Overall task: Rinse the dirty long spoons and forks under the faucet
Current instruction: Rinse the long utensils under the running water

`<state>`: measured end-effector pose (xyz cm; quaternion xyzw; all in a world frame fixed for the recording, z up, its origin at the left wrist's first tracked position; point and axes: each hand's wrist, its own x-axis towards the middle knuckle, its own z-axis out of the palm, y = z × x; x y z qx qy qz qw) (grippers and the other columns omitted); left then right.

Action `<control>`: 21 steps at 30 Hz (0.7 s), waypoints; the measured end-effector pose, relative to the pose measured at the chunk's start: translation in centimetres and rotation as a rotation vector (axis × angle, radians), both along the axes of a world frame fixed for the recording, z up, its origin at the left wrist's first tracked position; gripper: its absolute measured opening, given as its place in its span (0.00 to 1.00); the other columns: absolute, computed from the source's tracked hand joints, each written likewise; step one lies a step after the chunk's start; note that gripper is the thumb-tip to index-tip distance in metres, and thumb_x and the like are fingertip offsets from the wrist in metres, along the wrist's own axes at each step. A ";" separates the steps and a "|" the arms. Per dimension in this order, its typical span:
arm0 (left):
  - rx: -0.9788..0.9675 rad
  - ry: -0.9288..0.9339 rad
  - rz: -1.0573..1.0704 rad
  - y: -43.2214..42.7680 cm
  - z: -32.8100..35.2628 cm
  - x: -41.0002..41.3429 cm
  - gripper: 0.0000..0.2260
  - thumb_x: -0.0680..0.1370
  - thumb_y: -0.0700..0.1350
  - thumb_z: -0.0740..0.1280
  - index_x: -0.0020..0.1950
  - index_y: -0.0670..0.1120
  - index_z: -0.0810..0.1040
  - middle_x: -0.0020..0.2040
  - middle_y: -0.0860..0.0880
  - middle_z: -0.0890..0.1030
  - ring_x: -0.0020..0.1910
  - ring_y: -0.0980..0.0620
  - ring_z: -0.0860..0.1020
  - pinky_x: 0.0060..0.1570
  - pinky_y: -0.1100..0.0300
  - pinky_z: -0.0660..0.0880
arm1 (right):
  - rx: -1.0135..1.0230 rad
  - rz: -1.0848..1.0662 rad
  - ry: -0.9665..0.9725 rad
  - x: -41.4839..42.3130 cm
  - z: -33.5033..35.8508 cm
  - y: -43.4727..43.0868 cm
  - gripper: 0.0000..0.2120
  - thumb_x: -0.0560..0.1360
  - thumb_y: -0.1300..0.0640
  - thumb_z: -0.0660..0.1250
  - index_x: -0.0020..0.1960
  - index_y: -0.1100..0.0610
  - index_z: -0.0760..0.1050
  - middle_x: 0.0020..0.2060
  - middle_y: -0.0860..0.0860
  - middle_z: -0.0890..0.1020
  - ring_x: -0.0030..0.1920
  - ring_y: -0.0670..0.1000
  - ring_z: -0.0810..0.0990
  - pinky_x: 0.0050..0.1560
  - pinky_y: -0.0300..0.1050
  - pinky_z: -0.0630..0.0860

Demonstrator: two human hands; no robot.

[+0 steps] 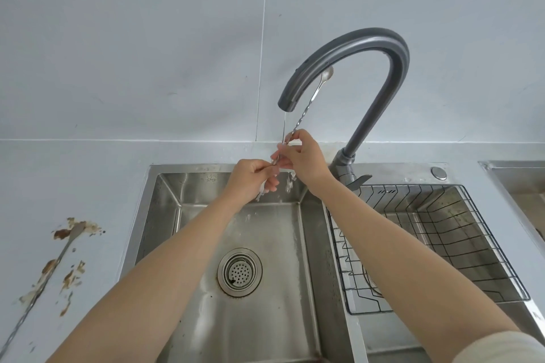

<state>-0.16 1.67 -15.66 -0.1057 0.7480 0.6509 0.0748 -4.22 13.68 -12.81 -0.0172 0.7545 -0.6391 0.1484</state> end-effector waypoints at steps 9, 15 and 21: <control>-0.011 -0.028 -0.017 -1.2 -0.8 2.1 0.05 0.76 0.37 0.66 0.43 0.36 0.80 0.22 0.55 0.80 0.20 0.61 0.75 0.26 0.70 0.75 | -0.117 -0.051 -0.111 1.0 0.0 -0.8 0.09 0.76 0.66 0.63 0.37 0.59 0.73 0.31 0.55 0.79 0.22 0.42 0.77 0.29 0.33 0.77; -0.036 -0.047 -0.040 -1.6 -0.7 3.1 0.08 0.76 0.36 0.65 0.47 0.32 0.79 0.23 0.54 0.79 0.19 0.62 0.76 0.25 0.73 0.74 | -0.186 -0.077 -0.159 1.3 0.5 -1.2 0.07 0.76 0.67 0.64 0.40 0.60 0.72 0.33 0.55 0.79 0.25 0.44 0.81 0.30 0.37 0.80; -0.079 -0.045 -0.052 -2.1 -0.9 3.8 0.08 0.76 0.37 0.65 0.46 0.32 0.80 0.21 0.57 0.79 0.19 0.62 0.76 0.24 0.75 0.71 | -0.070 -0.061 -0.240 1.6 0.6 -1.9 0.10 0.80 0.57 0.58 0.42 0.60 0.69 0.31 0.57 0.78 0.23 0.50 0.80 0.29 0.43 0.80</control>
